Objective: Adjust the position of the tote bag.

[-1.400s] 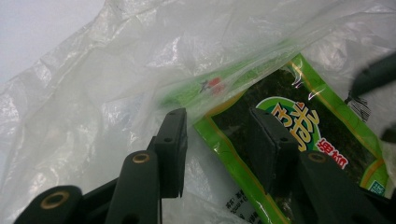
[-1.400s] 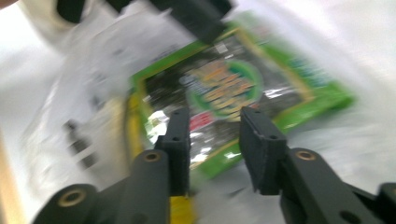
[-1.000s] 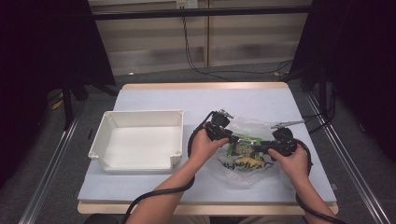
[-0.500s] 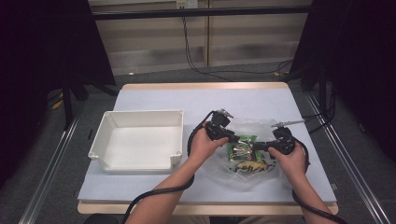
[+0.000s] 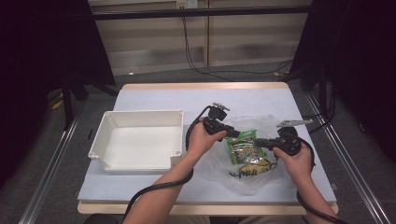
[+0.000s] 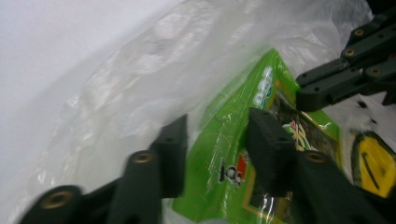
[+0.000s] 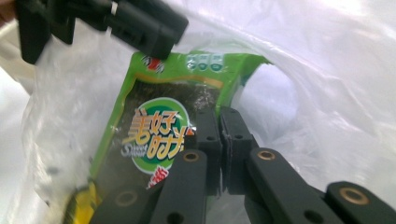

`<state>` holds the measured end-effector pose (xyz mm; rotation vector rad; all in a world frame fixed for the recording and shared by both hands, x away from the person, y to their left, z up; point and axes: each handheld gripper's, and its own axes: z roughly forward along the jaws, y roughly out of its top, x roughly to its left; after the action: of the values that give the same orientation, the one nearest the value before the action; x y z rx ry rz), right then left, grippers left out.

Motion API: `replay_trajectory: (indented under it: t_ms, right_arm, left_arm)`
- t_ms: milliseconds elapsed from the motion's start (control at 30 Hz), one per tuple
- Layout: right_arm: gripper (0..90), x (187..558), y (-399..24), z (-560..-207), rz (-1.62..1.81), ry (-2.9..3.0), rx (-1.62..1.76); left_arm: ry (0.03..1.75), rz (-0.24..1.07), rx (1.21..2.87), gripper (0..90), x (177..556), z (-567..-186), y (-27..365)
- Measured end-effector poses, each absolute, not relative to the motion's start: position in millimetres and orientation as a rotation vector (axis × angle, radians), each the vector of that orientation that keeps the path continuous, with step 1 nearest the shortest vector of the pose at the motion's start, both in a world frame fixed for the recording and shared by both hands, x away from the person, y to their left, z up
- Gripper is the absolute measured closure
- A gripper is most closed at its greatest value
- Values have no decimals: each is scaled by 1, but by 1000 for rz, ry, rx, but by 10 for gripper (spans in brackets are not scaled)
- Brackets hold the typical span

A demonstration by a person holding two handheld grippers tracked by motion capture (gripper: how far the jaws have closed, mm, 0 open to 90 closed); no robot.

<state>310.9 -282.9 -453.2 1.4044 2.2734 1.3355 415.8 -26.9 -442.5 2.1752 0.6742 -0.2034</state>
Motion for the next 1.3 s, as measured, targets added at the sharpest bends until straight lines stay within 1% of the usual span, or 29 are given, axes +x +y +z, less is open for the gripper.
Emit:
replay_trajectory:
  t_ms: [33,67,100,133,233,333,433,533,567,600,667,733,867,900,1000,1033,1067,1100,1167,1233,1300]
  right_arm:
    - [884,311,-283,-453,1335,2273,1404]
    - [885,310,-284,-452,1344,2271,1399]
    - [888,308,-284,-449,1351,2259,1374]
    - [890,308,-284,-448,1356,2253,1369]
    - [894,307,-284,-446,1382,2233,1352]
    - [894,307,-283,-444,1392,2220,1338]
    - [895,308,-281,-441,1391,2220,1331]
    - [894,309,-279,-440,1387,2220,1319]
    - [894,310,-279,-440,1380,2218,1316]
    - [894,310,-278,-439,1388,2215,1316]
    - [893,310,-278,-439,1392,2216,1302]
    - [858,312,-278,-440,1397,2210,1323]
    - [705,310,-280,-438,1386,2197,1338]
    - [660,309,-280,-438,1386,2198,1340]
    - [642,307,-281,-438,1370,2205,1343]
    - [590,305,-280,-438,1324,2220,1327]
    - [590,305,-280,-438,1324,2220,1327]
    - [566,304,-280,-438,1312,2221,1329]
    - [495,302,-280,-438,1315,2221,1329]
    - [426,301,-279,-438,1287,2236,1330]
    - [394,300,-277,-437,1291,2245,1328]
  left_arm:
    - [674,-203,2175,505,416,-443,-27]
    - [672,-214,2174,505,416,-442,-27]
    - [663,-248,2178,462,417,-441,-26]
    - [638,-269,2175,446,417,-441,-26]
    - [643,-307,2181,407,417,-441,-26]
    - [615,-373,2223,406,415,-441,-27]
    - [603,-410,2251,448,415,-440,-29]
    - [566,-431,2303,528,416,-435,-29]
    - [559,-459,2305,595,415,-432,-30]
    - [551,-467,2316,644,414,-430,-30]
    - [545,-479,2320,712,414,-427,-30]
    - [538,-492,2323,746,414,-420,-29]
    - [556,-479,2319,759,414,-413,-28]
    - [563,-459,2316,759,414,-407,-27]
    - [556,-422,2311,758,416,-401,-25]
    - [556,-409,2301,758,416,-395,-25]
    - [556,-409,2301,758,416,-395,-25]
    - [552,-405,2302,758,416,-392,-25]
    - [514,-378,2329,758,419,-385,-26]
    - [533,-375,2321,758,418,-383,-27]
    - [503,-352,2339,757,421,-376,-27]
